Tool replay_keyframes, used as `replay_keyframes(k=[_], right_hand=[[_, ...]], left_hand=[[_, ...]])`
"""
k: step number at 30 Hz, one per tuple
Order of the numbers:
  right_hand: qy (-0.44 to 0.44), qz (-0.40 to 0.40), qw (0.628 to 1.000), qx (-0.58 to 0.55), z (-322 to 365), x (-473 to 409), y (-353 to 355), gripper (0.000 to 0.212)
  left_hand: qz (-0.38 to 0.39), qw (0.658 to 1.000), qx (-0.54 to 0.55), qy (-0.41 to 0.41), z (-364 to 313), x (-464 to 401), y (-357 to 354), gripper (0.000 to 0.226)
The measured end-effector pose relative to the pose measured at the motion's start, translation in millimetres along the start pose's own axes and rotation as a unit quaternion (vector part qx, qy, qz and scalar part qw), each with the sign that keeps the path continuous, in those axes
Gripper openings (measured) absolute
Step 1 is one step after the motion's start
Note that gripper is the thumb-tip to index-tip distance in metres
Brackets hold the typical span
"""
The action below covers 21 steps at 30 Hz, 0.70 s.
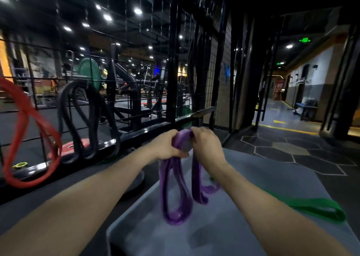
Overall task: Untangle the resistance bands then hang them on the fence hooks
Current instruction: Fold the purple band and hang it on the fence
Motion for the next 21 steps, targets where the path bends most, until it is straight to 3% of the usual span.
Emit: replay_keyframes(k=[5,9,12,15,21], right_hand=[[-0.054,-0.027,0.995,-0.085,2.0,-27.4,9.7,0.018],[-0.038,-0.054,0.989,-0.134,-0.5,-39.9,2.8,0.020],[-0.019,-0.058,0.985,-0.159,7.6,-56.0,-5.8,0.028],[0.018,-0.078,0.980,-0.181,18.8,-78.1,-12.3,0.017],[0.025,-0.100,0.967,-0.232,40.9,-134.0,-27.0,0.020]], left_hand=[[-0.067,0.989,0.134,-0.003,7.9,14.9,9.5,0.028],[-0.142,0.964,0.217,-0.052,3.7,17.5,40.9,0.026],[-0.196,0.954,0.216,-0.069,1.8,13.9,60.8,0.029],[-0.252,0.940,0.222,-0.067,0.8,8.8,81.6,0.033],[-0.286,0.953,0.094,-0.033,-10.0,-13.7,123.1,0.042]])
Point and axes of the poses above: each hand's wrist, its own x-axis away from the middle knuckle, its own y-axis out of the back of the hand, z = x × y, the point moved 2 cm from there along -x, towards the middle knuckle, and after that the axes turned 3 degrees about z, right-handed, at the moved point
